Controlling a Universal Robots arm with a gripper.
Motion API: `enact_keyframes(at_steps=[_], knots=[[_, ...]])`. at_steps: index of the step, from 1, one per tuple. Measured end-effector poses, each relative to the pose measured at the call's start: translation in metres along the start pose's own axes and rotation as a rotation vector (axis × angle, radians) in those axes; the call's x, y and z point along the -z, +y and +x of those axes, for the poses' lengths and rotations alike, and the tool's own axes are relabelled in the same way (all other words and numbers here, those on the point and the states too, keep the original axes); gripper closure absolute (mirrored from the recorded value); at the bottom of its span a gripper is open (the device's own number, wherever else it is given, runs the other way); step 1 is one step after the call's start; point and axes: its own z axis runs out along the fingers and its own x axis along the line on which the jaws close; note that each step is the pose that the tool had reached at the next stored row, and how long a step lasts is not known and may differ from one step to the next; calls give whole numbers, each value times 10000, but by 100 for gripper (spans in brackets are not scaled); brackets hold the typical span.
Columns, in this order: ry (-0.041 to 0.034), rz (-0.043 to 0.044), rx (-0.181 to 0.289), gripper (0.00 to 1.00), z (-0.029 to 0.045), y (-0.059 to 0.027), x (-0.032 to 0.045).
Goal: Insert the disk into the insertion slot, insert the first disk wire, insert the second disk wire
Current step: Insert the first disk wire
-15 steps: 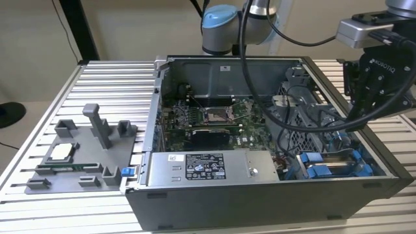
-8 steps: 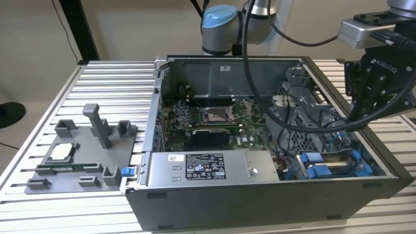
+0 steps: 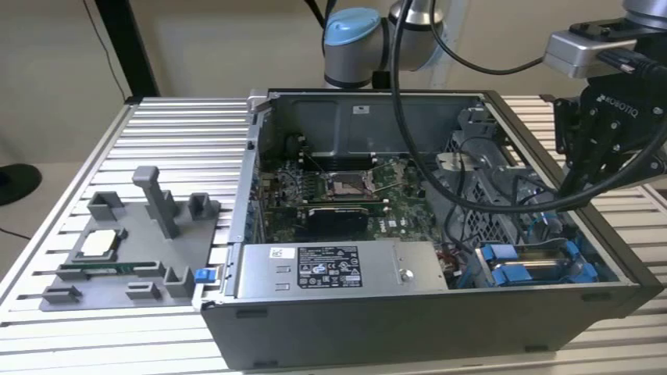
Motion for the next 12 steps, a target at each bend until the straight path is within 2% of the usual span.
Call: enact_keyframes(at_steps=[3, 9, 10, 12], knots=[[-2, 0, -2, 100, 10, 0, -8], [-52, -15, -54, 100, 125, 7, -53], [-70, -16, -72, 100, 138, 9, -60], [-158, -20, -130, 100, 148, 14, -67]])
